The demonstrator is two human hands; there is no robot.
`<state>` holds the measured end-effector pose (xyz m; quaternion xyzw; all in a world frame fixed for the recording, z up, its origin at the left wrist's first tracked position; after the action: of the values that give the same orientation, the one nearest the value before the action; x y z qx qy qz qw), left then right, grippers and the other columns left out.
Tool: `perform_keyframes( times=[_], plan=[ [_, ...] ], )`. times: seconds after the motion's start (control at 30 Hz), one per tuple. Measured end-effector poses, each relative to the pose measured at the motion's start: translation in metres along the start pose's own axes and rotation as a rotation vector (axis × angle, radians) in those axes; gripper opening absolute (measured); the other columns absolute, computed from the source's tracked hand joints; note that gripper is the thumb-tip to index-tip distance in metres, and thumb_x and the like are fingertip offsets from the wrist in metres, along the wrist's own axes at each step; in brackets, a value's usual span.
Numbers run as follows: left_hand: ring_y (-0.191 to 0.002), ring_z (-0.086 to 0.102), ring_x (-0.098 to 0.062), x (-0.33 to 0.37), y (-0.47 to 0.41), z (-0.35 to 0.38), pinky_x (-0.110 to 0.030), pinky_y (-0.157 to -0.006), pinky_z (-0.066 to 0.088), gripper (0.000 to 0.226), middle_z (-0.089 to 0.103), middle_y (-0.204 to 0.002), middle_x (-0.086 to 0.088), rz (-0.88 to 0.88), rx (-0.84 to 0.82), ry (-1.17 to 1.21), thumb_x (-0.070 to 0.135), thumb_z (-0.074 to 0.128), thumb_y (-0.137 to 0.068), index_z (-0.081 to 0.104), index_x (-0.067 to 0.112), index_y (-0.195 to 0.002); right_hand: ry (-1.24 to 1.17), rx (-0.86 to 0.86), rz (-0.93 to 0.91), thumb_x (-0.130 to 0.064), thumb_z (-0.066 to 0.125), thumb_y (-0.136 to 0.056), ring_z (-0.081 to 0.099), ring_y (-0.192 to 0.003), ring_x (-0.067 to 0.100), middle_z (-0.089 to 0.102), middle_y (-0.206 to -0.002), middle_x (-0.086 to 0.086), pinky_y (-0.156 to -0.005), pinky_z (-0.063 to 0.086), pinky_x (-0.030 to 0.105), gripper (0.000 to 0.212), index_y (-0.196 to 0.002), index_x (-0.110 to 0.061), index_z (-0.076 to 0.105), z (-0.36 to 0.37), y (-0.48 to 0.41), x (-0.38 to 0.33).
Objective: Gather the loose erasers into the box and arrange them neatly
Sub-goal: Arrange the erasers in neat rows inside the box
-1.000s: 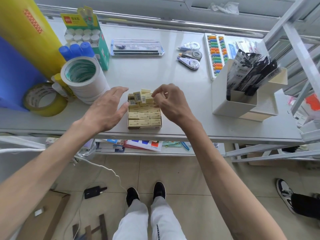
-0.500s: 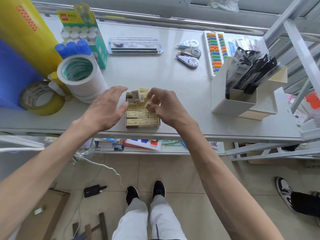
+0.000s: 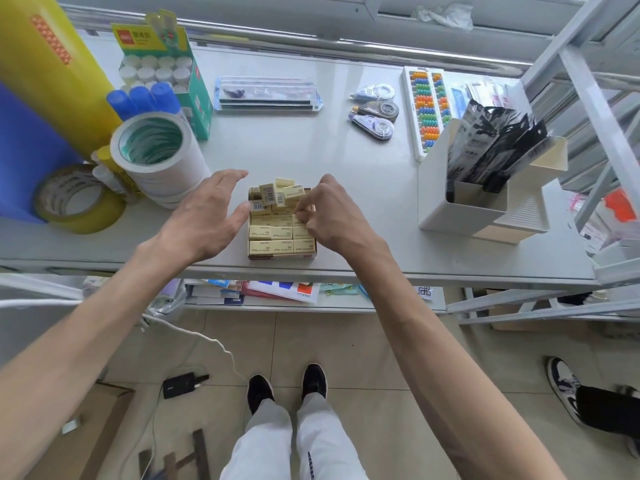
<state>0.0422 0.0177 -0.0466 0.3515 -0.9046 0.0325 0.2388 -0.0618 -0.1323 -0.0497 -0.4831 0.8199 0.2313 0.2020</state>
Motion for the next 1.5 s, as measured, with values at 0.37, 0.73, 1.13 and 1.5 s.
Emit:
perform_keyframes(
  times=[0.37,0.73,1.13,1.5],
  plan=[
    [-0.142,0.03,-0.019,0.0,-0.004,-0.004,-0.042,-0.114,0.028,0.054,0.034,-0.154,-0.001,-0.019,0.013,0.034,0.032,0.049,-0.098,0.032,0.021,-0.148,-0.097,0.134,0.011,-0.012,0.075,-0.082,0.057,-0.101,0.023,0.051,-0.11,0.004,-0.086,0.052,0.041,0.026,-0.104,-0.016,0.062,-0.023,-0.008,-0.004],
    [-0.139,0.034,-0.019,0.002,-0.005,-0.003,-0.038,-0.113,0.028,0.051,0.037,-0.152,0.0,0.011,0.023,0.048,0.029,0.05,-0.098,0.035,0.021,-0.146,-0.21,0.025,-0.057,-0.013,0.08,-0.08,0.057,-0.08,0.01,0.066,-0.098,0.004,-0.068,0.047,0.018,0.024,-0.102,-0.009,0.071,-0.014,-0.013,-0.008],
    [-0.138,0.035,-0.018,-0.002,-0.004,-0.004,-0.035,-0.113,0.026,0.049,0.04,-0.15,-0.002,0.024,0.024,0.059,0.025,0.052,-0.098,0.038,0.018,-0.144,-0.056,-0.155,-0.016,-0.008,0.066,-0.075,0.059,-0.091,0.025,0.059,-0.092,0.002,-0.09,0.05,0.04,0.016,-0.088,-0.016,0.066,0.012,-0.007,-0.018],
    [-0.139,0.034,-0.018,-0.003,-0.003,-0.008,-0.035,-0.113,0.026,0.05,0.039,-0.15,-0.001,0.019,0.039,0.064,0.026,0.052,-0.098,0.037,0.019,-0.145,-0.091,-0.067,0.034,-0.013,0.074,-0.083,0.063,-0.091,0.026,0.066,-0.092,0.005,-0.09,0.051,0.045,0.01,-0.092,-0.008,0.075,0.015,-0.007,-0.016]
  ],
)
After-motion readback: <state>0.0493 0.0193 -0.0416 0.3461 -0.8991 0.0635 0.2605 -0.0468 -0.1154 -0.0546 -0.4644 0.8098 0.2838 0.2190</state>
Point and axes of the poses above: each hand's wrist, its own y-axis away from the middle knuckle, its own z-axis out of the palm, x = y × z, the point moved 6 cm from there along -y, towards the middle knuckle
